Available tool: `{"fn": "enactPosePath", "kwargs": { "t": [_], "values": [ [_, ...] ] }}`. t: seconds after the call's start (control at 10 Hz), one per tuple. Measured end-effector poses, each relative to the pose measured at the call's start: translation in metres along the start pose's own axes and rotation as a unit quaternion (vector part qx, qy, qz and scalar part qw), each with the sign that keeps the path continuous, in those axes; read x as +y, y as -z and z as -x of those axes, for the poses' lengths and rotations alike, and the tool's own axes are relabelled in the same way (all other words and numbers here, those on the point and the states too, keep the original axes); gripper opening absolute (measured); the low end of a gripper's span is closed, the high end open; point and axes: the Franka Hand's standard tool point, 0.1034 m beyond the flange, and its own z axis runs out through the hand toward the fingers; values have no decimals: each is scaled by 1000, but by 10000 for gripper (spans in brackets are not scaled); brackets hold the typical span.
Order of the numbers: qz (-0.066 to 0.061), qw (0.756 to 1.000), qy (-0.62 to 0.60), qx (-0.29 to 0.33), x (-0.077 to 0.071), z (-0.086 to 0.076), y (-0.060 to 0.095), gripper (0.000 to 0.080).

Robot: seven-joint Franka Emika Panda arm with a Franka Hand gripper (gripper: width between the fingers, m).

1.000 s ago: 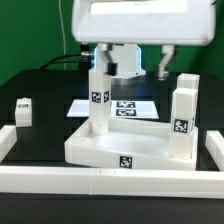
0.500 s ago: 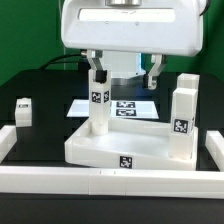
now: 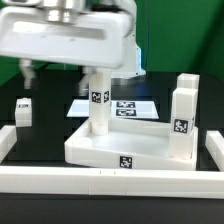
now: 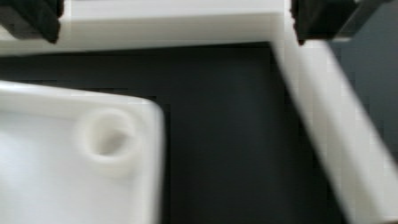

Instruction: Assemble desk

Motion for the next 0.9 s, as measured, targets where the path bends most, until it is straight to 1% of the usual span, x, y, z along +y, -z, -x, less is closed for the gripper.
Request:
{"fn": "enactPosePath", "kwargs": {
  "t": [0.1,0.2,0.4,0.5,0.6,0.7,0.8,0.9],
  "values": [
    [-3,1000,-16,0,-7,-1,0,649],
    [-6,1000,-7,0,-14,-1,0,649],
    [-5,1000,-9,0,-12,-1,0,649],
    [-3,1000,16,2,-7,2,-1,649],
    [9,999,52,8,14,14,-7,649],
    [21,997,67,13,29,28,-13,649],
    [30,994,108,8,48,39,-18,649],
    [26,994,104,-6,65,46,-22,649]
  ]
}}
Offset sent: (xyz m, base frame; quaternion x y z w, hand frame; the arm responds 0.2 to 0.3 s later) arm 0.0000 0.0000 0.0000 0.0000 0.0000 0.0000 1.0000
